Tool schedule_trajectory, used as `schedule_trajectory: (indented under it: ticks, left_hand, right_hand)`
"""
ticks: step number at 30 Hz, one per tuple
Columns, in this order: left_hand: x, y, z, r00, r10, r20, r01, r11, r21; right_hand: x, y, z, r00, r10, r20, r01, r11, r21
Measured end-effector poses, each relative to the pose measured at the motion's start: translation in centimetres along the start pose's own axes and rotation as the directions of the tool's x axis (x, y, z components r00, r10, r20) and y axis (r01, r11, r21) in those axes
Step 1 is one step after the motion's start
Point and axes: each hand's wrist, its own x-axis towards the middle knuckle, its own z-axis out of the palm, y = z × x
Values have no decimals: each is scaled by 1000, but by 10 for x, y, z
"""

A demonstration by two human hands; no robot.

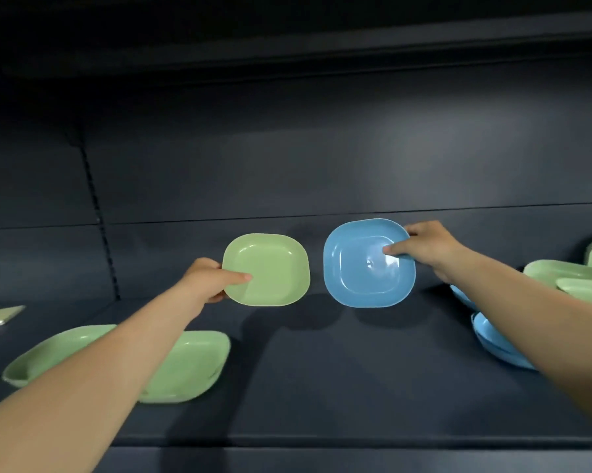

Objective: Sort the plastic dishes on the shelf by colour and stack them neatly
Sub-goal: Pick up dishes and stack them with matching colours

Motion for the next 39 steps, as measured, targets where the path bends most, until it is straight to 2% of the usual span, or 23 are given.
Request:
schedule_trajectory:
  ticks: [4, 7, 11, 16, 20, 25, 33, 39]
  left_hand:
    - [-9, -31, -49, 997, -60, 41, 56, 995, 78]
    - [-13, -56, -74, 987, -122, 102, 110, 987, 119]
    - [-10, -83, -98, 982, -155, 109, 127, 965, 229]
    - [-6, -100, -109, 975, -183, 123, 121, 912, 393]
    - [-2, -100, -109, 966, -210, 152, 115, 871, 478]
    - [4, -100, -112, 932, -292, 213, 129, 819, 559]
    - [3, -109, -114, 909, -338, 244, 89, 729, 678]
    - [1, -118, -112, 920, -321, 226, 98, 745, 660]
  right_hand:
    - [-40, -2, 44, 990, 109, 85, -117, 988, 96]
    - [-60, 9, 74, 970, 186, 155, -195, 980, 44]
    - [-77, 18, 107, 925, 302, 230, -301, 953, -39]
    - [-87, 29, 124, 865, 442, 235, -434, 897, -89]
    - [-85, 34, 134, 878, 442, 185, -423, 896, -135]
    - [-82, 33, 149, 892, 414, 181, -369, 898, -239]
    - [-80, 32, 157, 887, 427, 177, -362, 879, -310]
    - [-84, 29, 160, 886, 430, 175, -352, 868, -350]
